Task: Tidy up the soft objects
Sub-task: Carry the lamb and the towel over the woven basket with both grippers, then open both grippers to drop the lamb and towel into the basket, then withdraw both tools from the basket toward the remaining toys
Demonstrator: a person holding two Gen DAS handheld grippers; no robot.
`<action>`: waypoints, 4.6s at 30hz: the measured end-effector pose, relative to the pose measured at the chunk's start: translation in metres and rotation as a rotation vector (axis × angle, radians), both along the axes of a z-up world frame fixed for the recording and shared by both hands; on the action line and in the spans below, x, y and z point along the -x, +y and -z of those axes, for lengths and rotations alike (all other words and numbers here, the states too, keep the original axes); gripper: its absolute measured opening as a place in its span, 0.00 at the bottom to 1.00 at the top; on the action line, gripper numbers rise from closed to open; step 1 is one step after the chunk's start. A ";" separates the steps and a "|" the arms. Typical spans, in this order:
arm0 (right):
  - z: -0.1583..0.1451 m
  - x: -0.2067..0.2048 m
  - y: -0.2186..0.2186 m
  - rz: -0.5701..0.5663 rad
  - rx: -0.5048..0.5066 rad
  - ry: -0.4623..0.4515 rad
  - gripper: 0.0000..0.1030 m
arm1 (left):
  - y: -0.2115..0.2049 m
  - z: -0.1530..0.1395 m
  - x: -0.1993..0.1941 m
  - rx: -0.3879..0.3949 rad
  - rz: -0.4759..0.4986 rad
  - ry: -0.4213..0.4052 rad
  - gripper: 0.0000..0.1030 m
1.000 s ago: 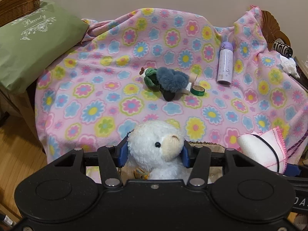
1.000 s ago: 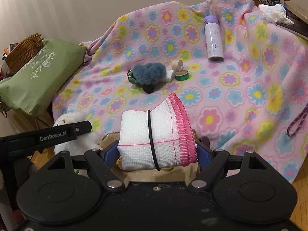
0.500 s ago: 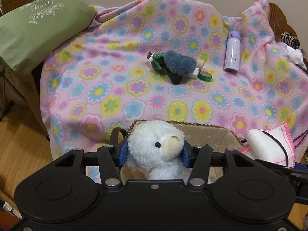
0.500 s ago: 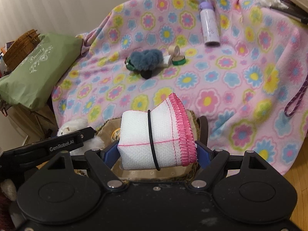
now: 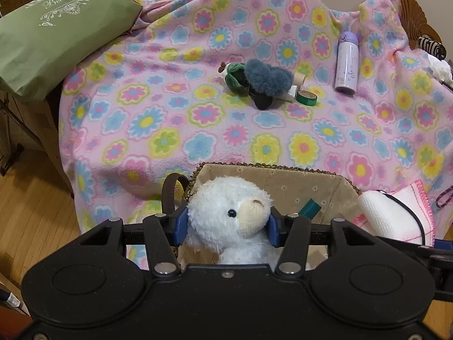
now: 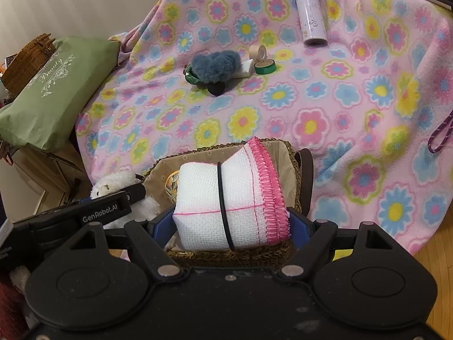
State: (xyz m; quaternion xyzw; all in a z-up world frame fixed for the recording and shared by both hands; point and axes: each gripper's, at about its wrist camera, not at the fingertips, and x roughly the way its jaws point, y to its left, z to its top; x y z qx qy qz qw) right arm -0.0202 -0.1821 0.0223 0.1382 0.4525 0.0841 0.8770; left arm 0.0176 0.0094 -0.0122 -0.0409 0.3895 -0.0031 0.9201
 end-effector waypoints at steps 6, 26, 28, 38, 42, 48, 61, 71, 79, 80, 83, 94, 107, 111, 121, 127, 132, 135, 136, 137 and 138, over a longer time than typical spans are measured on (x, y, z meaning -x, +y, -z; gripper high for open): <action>0.004 -0.003 0.002 -0.002 0.005 0.019 0.78 | 0.001 0.002 -0.001 0.004 -0.009 0.008 0.49; 0.005 -0.004 0.002 -0.018 0.001 0.025 0.82 | 0.000 0.003 -0.003 -0.013 -0.018 0.011 0.63; 0.004 -0.003 0.002 -0.020 0.003 0.016 0.82 | 0.000 0.003 -0.003 -0.014 -0.018 0.011 0.63; 0.003 -0.002 0.001 -0.019 0.012 0.006 0.82 | 0.000 0.003 -0.002 -0.015 -0.019 0.007 0.70; 0.003 -0.001 0.001 -0.018 0.015 0.004 0.82 | 0.000 0.002 -0.001 -0.017 -0.019 0.005 0.70; 0.003 -0.001 0.001 -0.017 0.016 0.003 0.83 | 0.000 0.002 -0.001 -0.020 -0.020 0.006 0.74; 0.002 -0.001 0.001 -0.017 0.015 0.004 0.83 | -0.001 0.003 -0.001 -0.024 -0.018 0.015 0.74; 0.002 -0.001 -0.002 -0.002 0.017 0.001 0.84 | -0.001 0.003 -0.001 -0.025 -0.018 0.017 0.75; 0.001 0.000 -0.002 0.005 0.018 -0.001 0.84 | -0.001 0.006 0.001 -0.035 -0.005 0.023 0.75; 0.001 0.000 -0.002 0.007 0.018 -0.002 0.84 | -0.003 0.005 0.000 -0.037 -0.003 0.024 0.77; 0.001 0.000 -0.004 0.017 0.018 -0.004 0.84 | -0.004 0.005 0.001 -0.043 0.005 0.021 0.84; 0.001 -0.003 -0.009 0.054 0.034 -0.008 0.85 | -0.006 0.005 0.001 -0.050 0.020 0.026 0.84; 0.002 -0.006 -0.009 0.052 0.052 -0.012 0.87 | -0.007 0.005 0.001 -0.051 0.020 0.031 0.85; 0.001 -0.008 -0.010 0.049 0.072 -0.023 0.87 | -0.007 0.005 0.000 -0.052 0.022 0.031 0.85; 0.001 -0.007 -0.010 0.041 0.077 -0.029 0.88 | -0.008 0.007 0.000 -0.052 0.023 0.034 0.86; 0.000 -0.008 -0.009 0.039 0.078 -0.031 0.88 | -0.008 0.006 0.000 -0.052 0.022 0.035 0.86; 0.000 -0.008 -0.009 0.039 0.079 -0.032 0.88 | -0.008 0.006 0.000 -0.053 0.024 0.034 0.86; -0.001 -0.008 -0.009 0.038 0.081 -0.034 0.89 | -0.008 0.005 0.001 -0.054 0.026 0.030 0.86; -0.001 -0.008 -0.009 0.036 0.083 -0.036 0.89 | -0.008 0.005 0.001 -0.054 0.028 0.028 0.86; -0.002 -0.009 -0.009 0.035 0.085 -0.038 0.89 | -0.008 0.004 0.000 -0.055 0.028 0.026 0.86; -0.002 -0.009 -0.009 0.033 0.089 -0.041 0.89 | -0.008 0.003 0.000 -0.056 0.030 0.023 0.86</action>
